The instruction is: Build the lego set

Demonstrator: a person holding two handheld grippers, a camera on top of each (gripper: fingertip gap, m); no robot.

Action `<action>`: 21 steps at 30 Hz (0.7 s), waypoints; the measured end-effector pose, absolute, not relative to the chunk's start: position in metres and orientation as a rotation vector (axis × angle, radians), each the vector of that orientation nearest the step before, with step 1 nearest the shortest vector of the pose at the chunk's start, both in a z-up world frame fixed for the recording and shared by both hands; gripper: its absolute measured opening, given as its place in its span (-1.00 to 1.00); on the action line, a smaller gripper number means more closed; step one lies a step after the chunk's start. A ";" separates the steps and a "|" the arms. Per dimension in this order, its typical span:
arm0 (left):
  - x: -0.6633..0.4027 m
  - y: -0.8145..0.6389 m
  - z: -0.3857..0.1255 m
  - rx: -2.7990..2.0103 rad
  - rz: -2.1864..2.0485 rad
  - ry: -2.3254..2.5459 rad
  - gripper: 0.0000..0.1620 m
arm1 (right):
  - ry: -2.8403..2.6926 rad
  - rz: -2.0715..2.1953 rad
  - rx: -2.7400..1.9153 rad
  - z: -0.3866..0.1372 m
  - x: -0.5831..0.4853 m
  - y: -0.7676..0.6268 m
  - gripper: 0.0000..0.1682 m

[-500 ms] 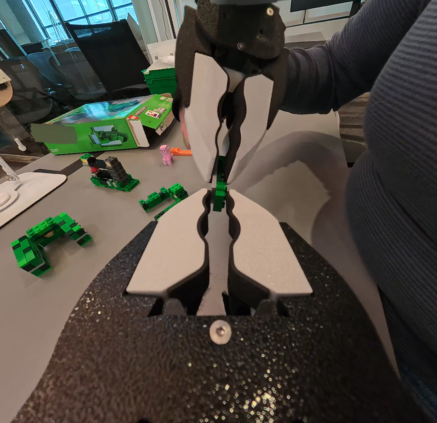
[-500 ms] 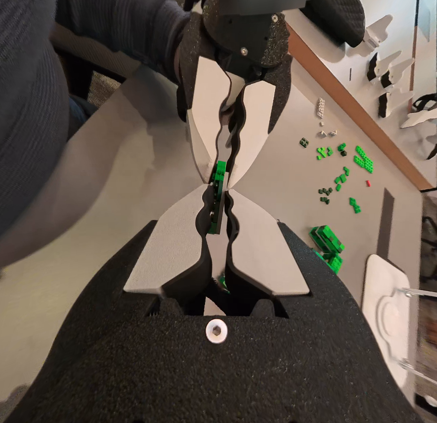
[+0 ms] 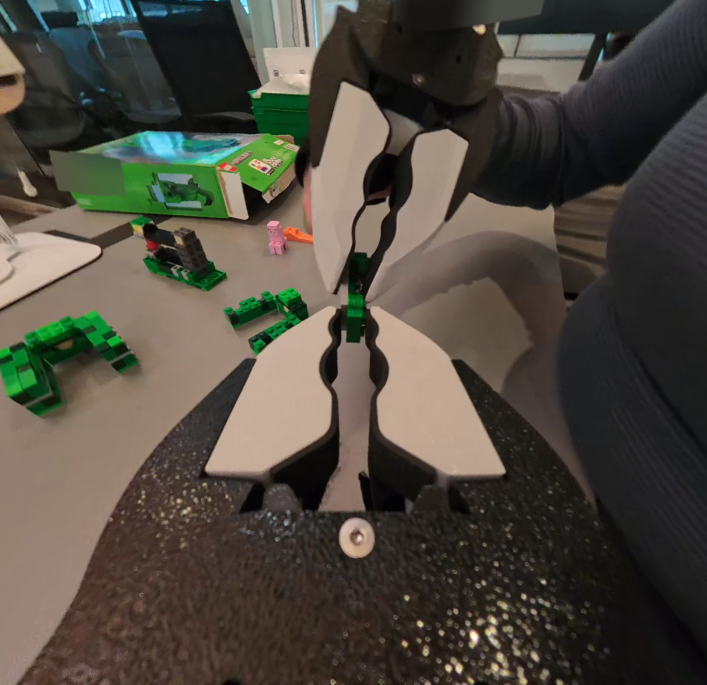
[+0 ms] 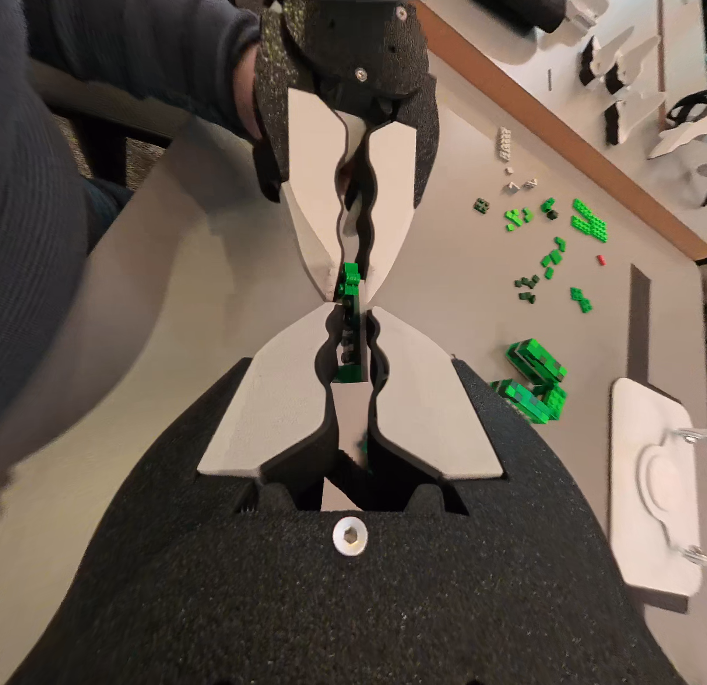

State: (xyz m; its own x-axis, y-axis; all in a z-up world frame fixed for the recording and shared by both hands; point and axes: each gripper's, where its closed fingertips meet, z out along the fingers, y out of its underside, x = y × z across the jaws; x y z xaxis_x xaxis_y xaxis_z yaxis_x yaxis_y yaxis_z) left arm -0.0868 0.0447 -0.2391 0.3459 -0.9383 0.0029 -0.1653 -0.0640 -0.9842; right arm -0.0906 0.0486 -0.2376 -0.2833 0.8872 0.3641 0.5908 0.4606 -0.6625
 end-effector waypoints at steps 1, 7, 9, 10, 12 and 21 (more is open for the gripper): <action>-0.087 0.047 -0.238 -1.527 -0.906 1.017 -0.87 | -1.987 0.507 -1.211 -0.237 -0.091 0.050 -0.83; -0.090 0.053 -0.234 -1.592 -0.990 0.913 -0.87 | -1.951 0.484 -1.181 -0.232 -0.092 0.053 -0.75; -0.092 0.057 -0.230 -1.614 -1.038 0.828 -0.87 | -1.922 0.443 -1.146 -0.227 -0.093 0.057 -0.69; -0.094 0.059 -0.227 -1.626 -1.078 0.772 -0.87 | -1.902 0.404 -1.119 -0.224 -0.093 0.059 -0.66; -0.099 0.065 -0.224 -1.657 -1.159 0.654 -0.87 | -1.859 0.313 -1.048 -0.217 -0.094 0.064 -0.65; -0.099 0.068 -0.227 -1.750 -1.384 0.479 -0.86 | -1.879 0.065 -0.927 -0.220 -0.099 0.071 -0.65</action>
State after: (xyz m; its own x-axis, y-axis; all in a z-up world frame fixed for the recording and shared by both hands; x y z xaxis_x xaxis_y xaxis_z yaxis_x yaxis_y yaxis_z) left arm -0.0992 0.0680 -0.2266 0.3191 -0.7257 0.6096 0.1936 -0.5798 -0.7915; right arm -0.0993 0.0708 -0.2202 -0.2076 0.6222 0.7548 0.5682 0.7048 -0.4247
